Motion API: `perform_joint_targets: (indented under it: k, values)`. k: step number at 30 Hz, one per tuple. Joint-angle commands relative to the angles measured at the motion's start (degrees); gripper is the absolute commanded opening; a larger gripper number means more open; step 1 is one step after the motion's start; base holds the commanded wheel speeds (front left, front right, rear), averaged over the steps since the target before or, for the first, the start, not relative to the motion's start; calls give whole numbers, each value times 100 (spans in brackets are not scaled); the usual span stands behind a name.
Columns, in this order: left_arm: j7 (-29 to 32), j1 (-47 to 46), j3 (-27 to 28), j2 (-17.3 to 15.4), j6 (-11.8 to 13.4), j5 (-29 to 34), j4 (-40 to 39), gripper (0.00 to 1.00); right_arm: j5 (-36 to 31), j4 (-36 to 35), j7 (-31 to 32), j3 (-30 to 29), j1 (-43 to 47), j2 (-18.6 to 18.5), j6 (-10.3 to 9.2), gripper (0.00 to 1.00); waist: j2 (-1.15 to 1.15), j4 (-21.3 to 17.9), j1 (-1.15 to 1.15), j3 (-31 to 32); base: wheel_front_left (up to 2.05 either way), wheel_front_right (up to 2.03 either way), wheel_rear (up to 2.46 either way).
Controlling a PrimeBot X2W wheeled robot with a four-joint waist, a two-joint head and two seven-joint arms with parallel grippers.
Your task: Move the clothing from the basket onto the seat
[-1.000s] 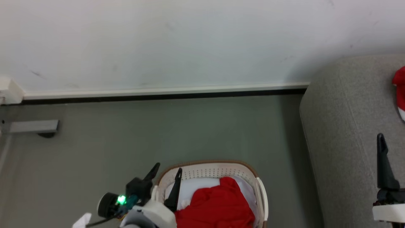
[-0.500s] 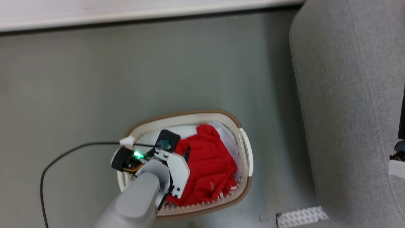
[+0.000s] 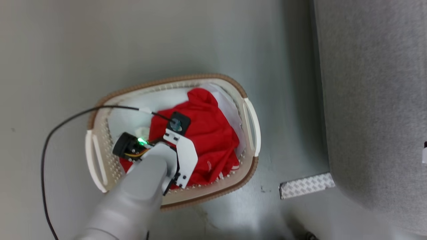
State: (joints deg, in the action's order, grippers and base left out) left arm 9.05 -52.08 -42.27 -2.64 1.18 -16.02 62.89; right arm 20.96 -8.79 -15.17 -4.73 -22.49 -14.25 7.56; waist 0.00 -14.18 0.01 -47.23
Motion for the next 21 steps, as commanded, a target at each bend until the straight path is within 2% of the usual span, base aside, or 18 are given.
perform_joint_targets:
  k: [1,12,13,14,15,21]
  values:
    - [54,-134,-68,-43,-16,-73,102,100,51,-57,5,-44,-135,9,-14,100,0,-91,-1,-299,0,0,0]
    - [19,-661,-388,-43,28,54,725,100,124,-182,4,-31,-231,22,-14,100,0,-215,-1,-863,0,0,0]
    - [-7,-668,-409,-43,38,58,750,88,126,-181,4,-34,-233,28,-14,100,0,-220,-1,-878,0,0,0]
    - [0,-646,-450,-43,-19,60,772,14,128,-182,4,-36,-230,29,-14,100,0,-227,-1,-886,0,0,0]
    - [-29,-639,-477,-42,-48,43,774,0,132,-182,4,-44,-226,25,-15,100,0,-230,-1,-893,0,0,0]
    - [-184,-485,-561,-40,-118,-202,581,0,83,-79,4,-88,-196,-6,-14,100,0,-136,-1,-662,0,0,0]
